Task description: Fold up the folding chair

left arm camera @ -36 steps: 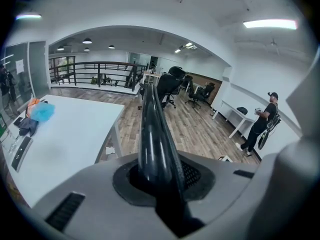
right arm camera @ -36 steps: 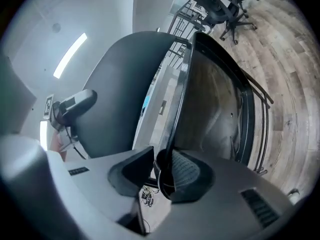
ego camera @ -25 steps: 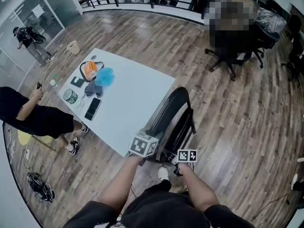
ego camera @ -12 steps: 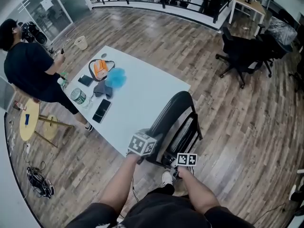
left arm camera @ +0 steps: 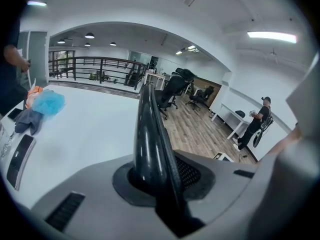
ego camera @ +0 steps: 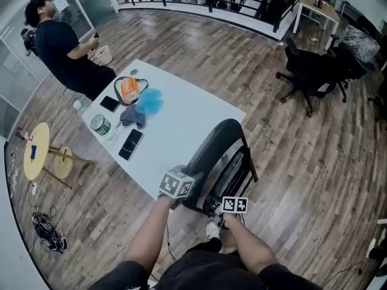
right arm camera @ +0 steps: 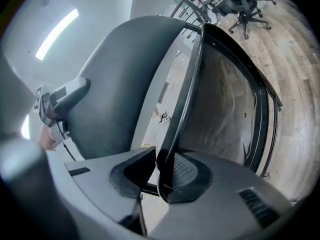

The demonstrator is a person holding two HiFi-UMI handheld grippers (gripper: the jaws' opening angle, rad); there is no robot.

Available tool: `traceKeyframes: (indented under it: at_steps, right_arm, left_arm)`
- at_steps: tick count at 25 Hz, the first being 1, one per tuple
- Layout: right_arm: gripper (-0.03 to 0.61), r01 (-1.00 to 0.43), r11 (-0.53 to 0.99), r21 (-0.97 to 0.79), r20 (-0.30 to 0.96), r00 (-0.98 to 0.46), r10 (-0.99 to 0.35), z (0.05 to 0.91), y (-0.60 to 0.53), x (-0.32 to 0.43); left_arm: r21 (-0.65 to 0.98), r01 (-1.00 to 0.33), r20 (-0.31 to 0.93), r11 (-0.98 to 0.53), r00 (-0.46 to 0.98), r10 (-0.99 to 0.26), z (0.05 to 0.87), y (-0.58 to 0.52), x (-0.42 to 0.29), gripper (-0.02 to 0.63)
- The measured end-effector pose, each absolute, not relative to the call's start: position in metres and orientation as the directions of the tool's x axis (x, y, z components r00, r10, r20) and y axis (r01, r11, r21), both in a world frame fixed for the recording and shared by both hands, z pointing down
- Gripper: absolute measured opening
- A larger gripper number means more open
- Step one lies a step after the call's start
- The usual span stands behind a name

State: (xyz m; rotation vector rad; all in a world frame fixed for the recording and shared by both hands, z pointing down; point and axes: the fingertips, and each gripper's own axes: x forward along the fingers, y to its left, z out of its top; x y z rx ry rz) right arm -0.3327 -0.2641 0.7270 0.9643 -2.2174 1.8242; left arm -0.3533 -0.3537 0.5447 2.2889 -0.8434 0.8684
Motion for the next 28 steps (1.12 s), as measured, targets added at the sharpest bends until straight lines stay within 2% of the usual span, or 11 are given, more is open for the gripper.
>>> traceKeyframes:
  at_steps: [5,7,8,9,15,20,24,25,28]
  right_arm:
    - [0.083,-0.523,0.102,-0.846,0.445,-0.8,-0.403,0.724,-0.266,-0.335]
    - [0.148,-0.542,0.148,-0.827,0.454,-0.8,-0.391,0.721,-0.268,-0.336]
    - [0.208,-0.562,0.167,-0.81,0.469,-0.792,-0.39,0.721,-0.268,-0.334]
    - [0.227,-0.577,0.179,-0.797,0.48,-0.785,-0.393,0.72,-0.268,-0.331]
    - [0.233,-0.592,0.189,-0.783,0.462,-0.758,-0.46,0.703,-0.27,-0.303]
    - [0.233,-0.665,0.254,-0.703,0.49,-0.711,-0.504,0.688,-0.251,-0.284]
    - [0.233,-0.706,0.27,-0.655,0.487,-0.668,-0.563,0.67,-0.223,-0.239]
    - [0.233,-0.721,0.279,-0.635,0.49,-0.654,-0.576,0.666,-0.213,-0.226]
    - [0.233,-0.763,0.311,-0.567,0.475,-0.611,-0.633,0.645,-0.183,-0.188]
  left_arm:
    - [0.255,-0.699,0.712,-0.668,0.603,-0.36,0.546,-0.356,-0.353,0.082]
    - [0.213,-0.705,0.706,-0.676,0.59,-0.393,0.545,-0.36,-0.357,0.098]
    - [0.189,-0.716,0.7,-0.672,0.578,-0.419,0.544,-0.363,-0.36,0.151]
    - [0.176,-0.726,0.693,-0.665,0.571,-0.44,0.542,-0.364,-0.365,0.181]
    - [0.166,-0.743,0.686,-0.648,0.559,-0.466,0.543,-0.36,-0.365,0.181]
    - [0.096,-0.814,0.706,-0.572,0.461,-0.537,0.543,-0.35,-0.377,0.183]
    - [0.059,-0.867,0.685,-0.495,0.396,-0.611,0.538,-0.342,-0.386,0.191]
    - [0.041,-0.882,0.681,-0.469,0.369,-0.633,0.537,-0.339,-0.39,0.216]
    - [-0.051,-0.924,0.651,-0.379,0.257,-0.714,0.523,-0.323,-0.401,0.218]
